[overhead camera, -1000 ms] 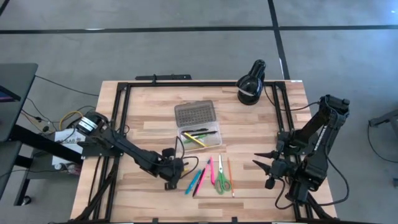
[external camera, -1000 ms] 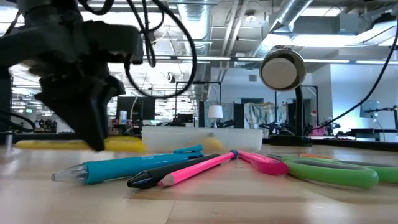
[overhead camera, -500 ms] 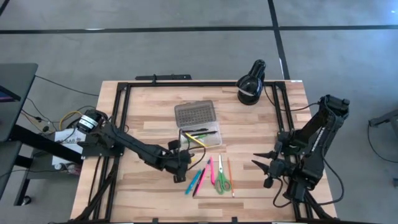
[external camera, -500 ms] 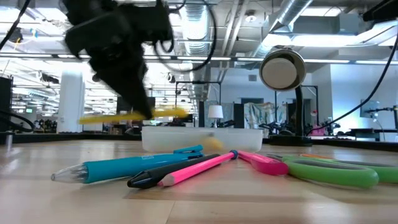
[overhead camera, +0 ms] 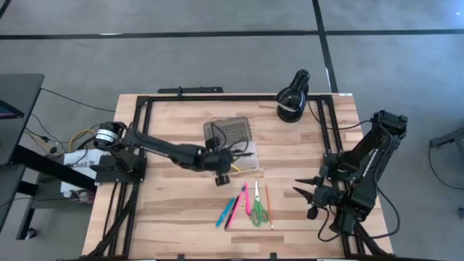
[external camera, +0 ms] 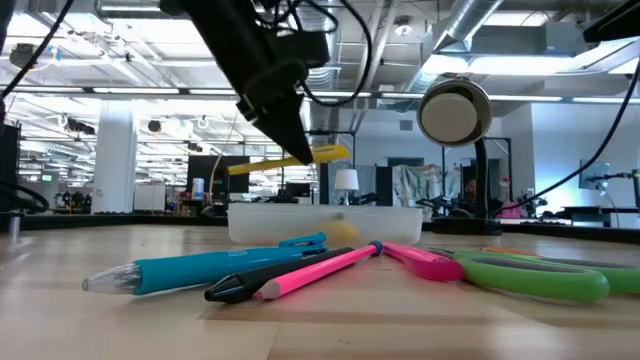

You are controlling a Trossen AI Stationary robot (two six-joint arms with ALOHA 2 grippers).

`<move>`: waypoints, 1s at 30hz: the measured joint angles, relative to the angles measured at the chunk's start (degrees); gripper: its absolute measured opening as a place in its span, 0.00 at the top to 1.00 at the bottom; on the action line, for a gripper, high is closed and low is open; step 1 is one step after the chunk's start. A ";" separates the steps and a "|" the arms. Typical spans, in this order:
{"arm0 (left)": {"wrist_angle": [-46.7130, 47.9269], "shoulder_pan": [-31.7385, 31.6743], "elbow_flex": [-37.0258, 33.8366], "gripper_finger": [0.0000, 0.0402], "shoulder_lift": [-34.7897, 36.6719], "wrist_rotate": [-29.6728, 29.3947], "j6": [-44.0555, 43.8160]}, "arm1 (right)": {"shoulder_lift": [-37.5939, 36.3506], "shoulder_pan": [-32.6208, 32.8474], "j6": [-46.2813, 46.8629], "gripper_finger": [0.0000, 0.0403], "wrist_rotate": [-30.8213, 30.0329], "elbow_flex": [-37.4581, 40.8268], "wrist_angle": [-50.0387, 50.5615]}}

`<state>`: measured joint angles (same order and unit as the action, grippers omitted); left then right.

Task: Pick & place school supplies into a supply box
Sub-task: Put the yellow pen into the transparent supply box, then put the orange pencil into the transparent supply box

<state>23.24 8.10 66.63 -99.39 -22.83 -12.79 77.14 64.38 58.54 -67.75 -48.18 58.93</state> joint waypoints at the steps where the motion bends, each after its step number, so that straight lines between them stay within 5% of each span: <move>1: -0.86 -0.93 -0.22 0.91 0.00 0.79 0.39 | 0.00 0.00 0.00 0.71 -0.01 0.00 -0.11; 11: -1.77 -5.33 -0.41 0.87 -0.04 4.09 2.82 | 0.00 0.00 0.00 0.71 0.00 0.00 -1.09; 24: -2.76 -5.07 -0.41 0.65 -0.05 1.60 7.21 | 0.00 -3.20 4.33 0.71 0.76 0.00 -8.44; 30: 1.97 -0.68 -0.41 0.63 1.16 1.14 8.61 | 0.00 -13.30 9.52 0.71 14.00 0.04 -13.47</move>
<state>25.22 7.42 66.22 -98.24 -21.69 -4.19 77.14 51.08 68.06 -53.75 -48.14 45.46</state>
